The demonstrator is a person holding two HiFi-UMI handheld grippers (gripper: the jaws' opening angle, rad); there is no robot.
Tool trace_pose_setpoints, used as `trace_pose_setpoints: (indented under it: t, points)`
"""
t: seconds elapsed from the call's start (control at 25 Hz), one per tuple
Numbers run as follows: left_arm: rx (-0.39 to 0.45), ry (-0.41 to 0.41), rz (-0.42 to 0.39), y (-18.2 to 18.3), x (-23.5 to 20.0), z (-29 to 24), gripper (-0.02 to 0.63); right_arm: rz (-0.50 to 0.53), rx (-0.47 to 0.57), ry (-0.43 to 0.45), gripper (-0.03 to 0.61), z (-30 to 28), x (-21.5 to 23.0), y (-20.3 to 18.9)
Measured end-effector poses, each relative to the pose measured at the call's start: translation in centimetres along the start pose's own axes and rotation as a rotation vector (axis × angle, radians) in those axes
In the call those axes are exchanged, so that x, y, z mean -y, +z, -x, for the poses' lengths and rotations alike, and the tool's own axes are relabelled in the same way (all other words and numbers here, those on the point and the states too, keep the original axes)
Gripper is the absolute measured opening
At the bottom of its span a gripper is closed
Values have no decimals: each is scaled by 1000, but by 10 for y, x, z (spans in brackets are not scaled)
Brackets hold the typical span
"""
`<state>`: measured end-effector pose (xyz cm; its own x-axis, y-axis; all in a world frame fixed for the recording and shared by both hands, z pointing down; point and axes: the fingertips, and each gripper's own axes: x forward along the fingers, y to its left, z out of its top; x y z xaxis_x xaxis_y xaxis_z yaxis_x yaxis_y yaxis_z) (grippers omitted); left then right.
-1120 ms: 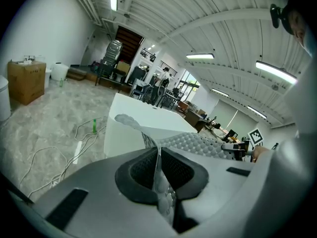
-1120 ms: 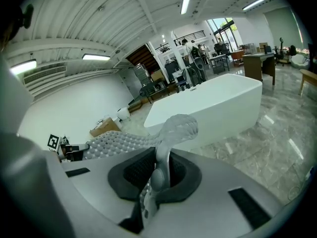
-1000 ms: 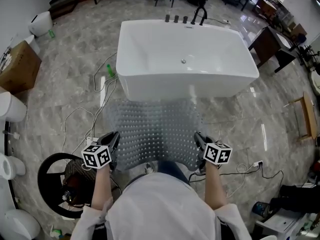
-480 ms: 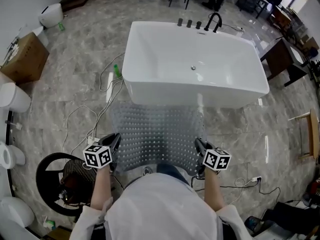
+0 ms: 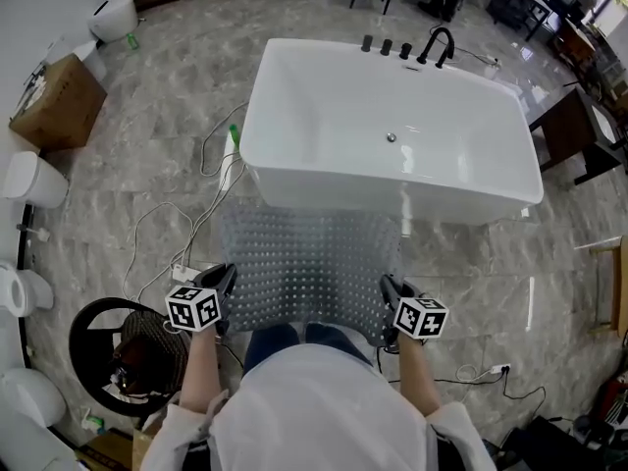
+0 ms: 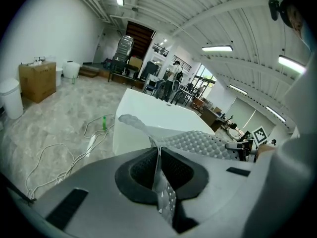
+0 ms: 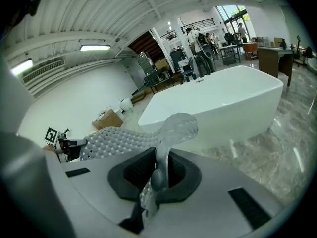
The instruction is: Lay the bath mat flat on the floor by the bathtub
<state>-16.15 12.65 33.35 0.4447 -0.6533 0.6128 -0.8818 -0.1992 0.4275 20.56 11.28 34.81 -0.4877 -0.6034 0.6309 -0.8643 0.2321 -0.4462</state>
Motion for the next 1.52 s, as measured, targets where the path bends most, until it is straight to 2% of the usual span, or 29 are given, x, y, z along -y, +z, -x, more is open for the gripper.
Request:
trace_pose_setpoints:
  t: [0.36, 0.8, 0.96, 1.2, 1.52]
  points:
    - [-29, -2, 39, 11, -10, -24, 43, -28, -17, -41, 41, -19, 13, 13]
    - [-70, -6, 8, 24, -40, -73, 43, -30, -9, -129, 41, -52, 21, 14]
    - [-85, -4, 23, 19, -53, -93, 43, -10, -19, -173, 41, -68, 37, 7]
    - [-99, 47, 29, 6, -73, -126, 43, 11, -43, -235, 41, -98, 60, -5]
    - [-114, 94, 55, -14, -98, -164, 43, 30, -75, -273, 41, -152, 82, -20]
